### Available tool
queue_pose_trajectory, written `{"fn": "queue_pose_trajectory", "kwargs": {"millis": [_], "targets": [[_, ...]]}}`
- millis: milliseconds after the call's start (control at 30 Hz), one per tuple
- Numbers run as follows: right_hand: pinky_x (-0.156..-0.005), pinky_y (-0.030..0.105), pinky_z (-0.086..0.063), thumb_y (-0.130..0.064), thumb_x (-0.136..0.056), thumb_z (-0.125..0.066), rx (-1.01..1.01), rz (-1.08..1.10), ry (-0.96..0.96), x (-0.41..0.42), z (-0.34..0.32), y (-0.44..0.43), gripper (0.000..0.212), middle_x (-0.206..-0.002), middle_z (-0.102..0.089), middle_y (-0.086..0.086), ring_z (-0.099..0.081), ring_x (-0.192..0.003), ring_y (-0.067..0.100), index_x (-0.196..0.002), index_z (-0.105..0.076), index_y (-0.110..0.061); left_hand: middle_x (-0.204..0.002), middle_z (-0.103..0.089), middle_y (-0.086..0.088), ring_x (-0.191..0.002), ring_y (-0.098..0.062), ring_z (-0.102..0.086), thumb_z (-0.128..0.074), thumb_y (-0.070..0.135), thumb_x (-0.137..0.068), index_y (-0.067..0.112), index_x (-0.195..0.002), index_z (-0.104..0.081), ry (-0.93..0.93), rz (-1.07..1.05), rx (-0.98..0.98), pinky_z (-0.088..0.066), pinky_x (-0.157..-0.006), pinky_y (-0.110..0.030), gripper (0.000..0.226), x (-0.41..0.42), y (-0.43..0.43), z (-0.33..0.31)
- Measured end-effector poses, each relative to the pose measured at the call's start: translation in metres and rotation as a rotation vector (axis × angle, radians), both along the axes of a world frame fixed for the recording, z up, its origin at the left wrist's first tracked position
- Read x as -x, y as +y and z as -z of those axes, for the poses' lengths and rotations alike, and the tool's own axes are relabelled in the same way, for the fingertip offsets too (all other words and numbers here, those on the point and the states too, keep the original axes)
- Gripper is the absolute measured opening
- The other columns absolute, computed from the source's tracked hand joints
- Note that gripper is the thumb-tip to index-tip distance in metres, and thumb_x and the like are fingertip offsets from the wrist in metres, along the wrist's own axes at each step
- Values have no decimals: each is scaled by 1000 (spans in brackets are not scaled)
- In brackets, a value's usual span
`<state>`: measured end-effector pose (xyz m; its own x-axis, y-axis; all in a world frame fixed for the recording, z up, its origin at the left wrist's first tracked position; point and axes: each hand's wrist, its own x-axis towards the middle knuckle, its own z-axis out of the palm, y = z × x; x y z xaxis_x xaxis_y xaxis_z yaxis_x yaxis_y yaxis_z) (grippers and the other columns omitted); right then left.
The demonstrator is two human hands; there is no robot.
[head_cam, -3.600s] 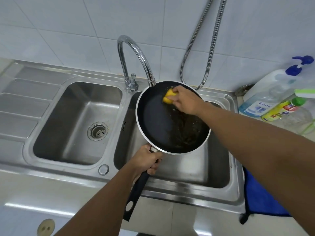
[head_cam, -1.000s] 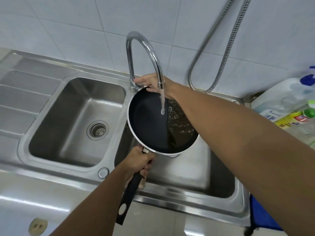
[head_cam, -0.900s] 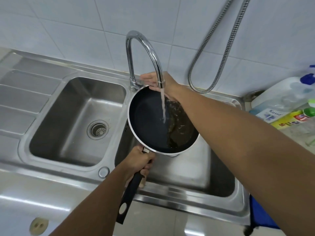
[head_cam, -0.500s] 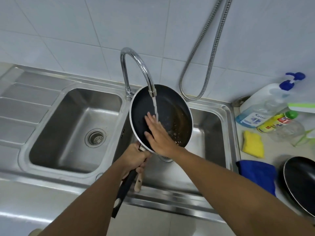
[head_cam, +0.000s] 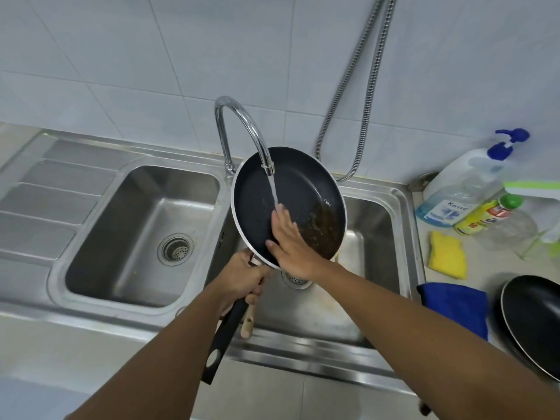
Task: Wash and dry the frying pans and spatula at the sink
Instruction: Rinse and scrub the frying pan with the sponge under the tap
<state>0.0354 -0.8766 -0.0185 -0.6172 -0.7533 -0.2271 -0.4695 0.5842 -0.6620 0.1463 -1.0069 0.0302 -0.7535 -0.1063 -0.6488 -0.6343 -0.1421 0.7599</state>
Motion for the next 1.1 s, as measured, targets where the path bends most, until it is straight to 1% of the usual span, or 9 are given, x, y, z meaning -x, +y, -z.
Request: {"fn": "queue_pose_trajectory", "kwargs": {"millis": [133,333,500,667,800,867,967,1000,1100], "targets": [[-125,43,10,-58,-105,-21,-189,393,-146,11,13,16,83,-162,35,9,28,-151,25,-156,24,-10,-64,-45,-7,-42,-12,-36,-63,6,-96,19,-123,-54,9,11,10,-30,-38,-23,32,-3,6,4],[-126,43,8,-51,-107,-20,-163,521,-103,48,19,8,77,-165,27,11,21,-154,25,-158,17,-5,-61,-44,-6,-43,-13,-35,-59,3,-96,26,-118,-51,2,30,14,-30,-40,-24,33,-5,14,11],[-125,47,10,-43,-109,-23,-56,247,25,68,-3,-22,70,-165,28,3,24,-152,20,-160,15,-13,-59,-45,-5,-44,-14,-37,-61,7,-97,23,-119,-52,2,83,61,-32,-41,-26,29,-9,12,16],[-125,46,9,-39,-110,-28,58,-87,216,26,-1,-32,68,-168,20,1,22,-153,16,-161,12,-17,-55,-48,-5,-40,-16,-38,-60,6,-97,15,-109,-55,16,65,99,-32,-39,-25,16,-1,14,18],[-127,42,5,-37,-112,-24,109,-110,320,18,11,-18,60,-170,12,-3,14,-155,14,-163,3,-20,-51,-47,-4,-40,-16,-36,-59,5,-96,13,-111,-56,40,81,106,-31,-41,-25,17,3,11,14],[-127,46,3,-37,-111,-23,74,52,299,28,14,-25,61,-170,12,0,12,-156,20,-162,4,-20,-53,-47,-3,-41,-16,-37,-59,6,-97,13,-115,-55,40,79,119,-31,-41,-24,19,5,11,13],[-127,51,-1,-36,-111,-22,69,379,88,46,7,-35,63,-169,12,8,12,-156,23,-161,5,-9,-61,-48,-6,-41,-16,-38,-63,12,-98,17,-120,-53,29,71,141,-33,-40,-24,25,6,11,17],[-127,51,-1,-34,-111,-23,73,337,95,46,7,-33,63,-170,12,8,13,-156,23,-161,4,-8,-62,-48,-6,-41,-15,-38,-63,12,-98,17,-121,-53,29,62,141,-33,-39,-24,25,6,11,19],[-127,46,4,-24,-111,-32,140,-34,203,23,17,-20,62,-170,10,5,12,-156,20,-162,1,-12,-61,-51,-5,-41,-15,-39,-64,12,-96,14,-119,-55,32,26,156,-34,-41,-25,25,8,7,22]]}}
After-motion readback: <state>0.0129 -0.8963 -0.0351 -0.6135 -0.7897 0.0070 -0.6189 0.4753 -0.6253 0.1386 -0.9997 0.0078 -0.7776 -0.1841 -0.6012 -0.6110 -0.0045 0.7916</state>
